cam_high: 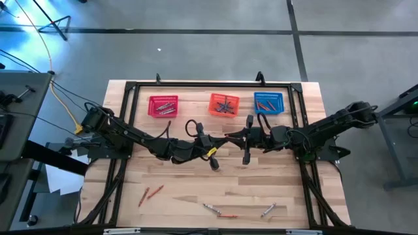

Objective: Sort crayons
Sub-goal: Put the orange crayon into the blue bin

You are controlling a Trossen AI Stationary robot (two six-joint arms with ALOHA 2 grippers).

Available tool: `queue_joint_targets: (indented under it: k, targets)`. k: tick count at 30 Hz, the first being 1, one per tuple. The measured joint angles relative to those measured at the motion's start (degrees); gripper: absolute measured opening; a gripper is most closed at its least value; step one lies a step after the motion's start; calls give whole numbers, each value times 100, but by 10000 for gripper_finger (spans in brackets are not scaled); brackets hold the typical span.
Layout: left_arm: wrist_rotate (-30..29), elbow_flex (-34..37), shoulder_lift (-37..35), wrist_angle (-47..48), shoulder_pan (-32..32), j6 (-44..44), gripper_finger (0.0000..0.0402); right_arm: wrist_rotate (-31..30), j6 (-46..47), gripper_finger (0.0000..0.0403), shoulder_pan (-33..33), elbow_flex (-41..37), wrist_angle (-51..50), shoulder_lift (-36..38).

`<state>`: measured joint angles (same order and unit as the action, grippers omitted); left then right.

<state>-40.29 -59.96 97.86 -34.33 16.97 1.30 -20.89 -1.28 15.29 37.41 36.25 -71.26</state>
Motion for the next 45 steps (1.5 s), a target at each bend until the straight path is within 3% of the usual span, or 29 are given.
queue_joint_targets:
  k: [6,12,17,21,27,33,39,45]
  targets:
    - [-2,0,0,-11,0,194,5,7,38,7,0,0,0,0]
    - [165,0,0,-4,-13,164,44,-11,-31,4,8,-2,-49,0]
    - [217,0,0,-6,8,-78,73,-1023,-342,3,-20,-7,-549,275]
    - [194,0,0,20,37,-149,88,-1766,-265,2,-302,-7,-1570,796]
    - [188,0,0,156,24,-151,97,-1868,516,1,-1449,-7,-3623,1645]
    - [190,0,0,228,28,-77,95,-1724,1092,1,-3061,-7,-5320,1794]
    - [192,-2,0,349,28,5,95,-1011,1181,1,-4286,-7,-5658,1329]
    - [192,-2,0,463,28,160,94,-998,1135,5,-4844,-7,-5680,501]
